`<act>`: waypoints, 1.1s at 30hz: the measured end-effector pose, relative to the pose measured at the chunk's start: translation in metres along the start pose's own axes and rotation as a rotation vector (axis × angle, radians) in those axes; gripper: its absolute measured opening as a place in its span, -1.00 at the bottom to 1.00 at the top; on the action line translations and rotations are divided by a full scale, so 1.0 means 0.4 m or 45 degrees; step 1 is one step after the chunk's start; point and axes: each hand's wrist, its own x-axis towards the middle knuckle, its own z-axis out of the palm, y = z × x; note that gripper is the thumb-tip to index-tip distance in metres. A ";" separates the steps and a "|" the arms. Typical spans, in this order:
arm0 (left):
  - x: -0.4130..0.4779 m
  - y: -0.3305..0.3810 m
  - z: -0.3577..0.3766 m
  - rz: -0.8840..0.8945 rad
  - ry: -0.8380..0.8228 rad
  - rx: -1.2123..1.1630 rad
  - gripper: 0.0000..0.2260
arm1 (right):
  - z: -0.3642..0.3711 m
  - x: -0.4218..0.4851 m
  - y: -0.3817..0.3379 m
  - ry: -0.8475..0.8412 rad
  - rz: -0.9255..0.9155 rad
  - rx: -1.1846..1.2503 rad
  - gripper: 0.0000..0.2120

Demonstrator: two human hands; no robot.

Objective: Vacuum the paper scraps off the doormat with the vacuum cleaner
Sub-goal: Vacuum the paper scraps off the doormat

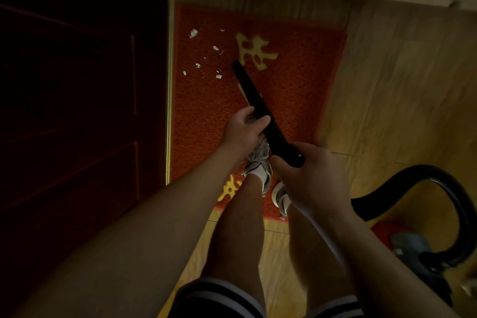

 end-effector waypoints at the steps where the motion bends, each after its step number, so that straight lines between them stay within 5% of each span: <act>1: 0.000 -0.001 -0.001 -0.003 0.000 -0.012 -0.44 | -0.001 -0.001 0.000 -0.004 -0.004 0.006 -0.84; 13: -0.037 -0.052 -0.043 -0.039 0.042 -0.065 -0.71 | 0.018 -0.039 -0.009 -0.026 -0.033 -0.059 -0.82; 17: -0.044 -0.056 -0.057 -0.040 0.086 -0.056 -0.40 | 0.034 -0.036 -0.012 -0.038 -0.043 -0.053 -0.79; 33: -0.028 -0.064 -0.106 -0.020 0.147 -0.143 -0.41 | 0.066 -0.020 -0.046 -0.089 -0.107 -0.099 -0.87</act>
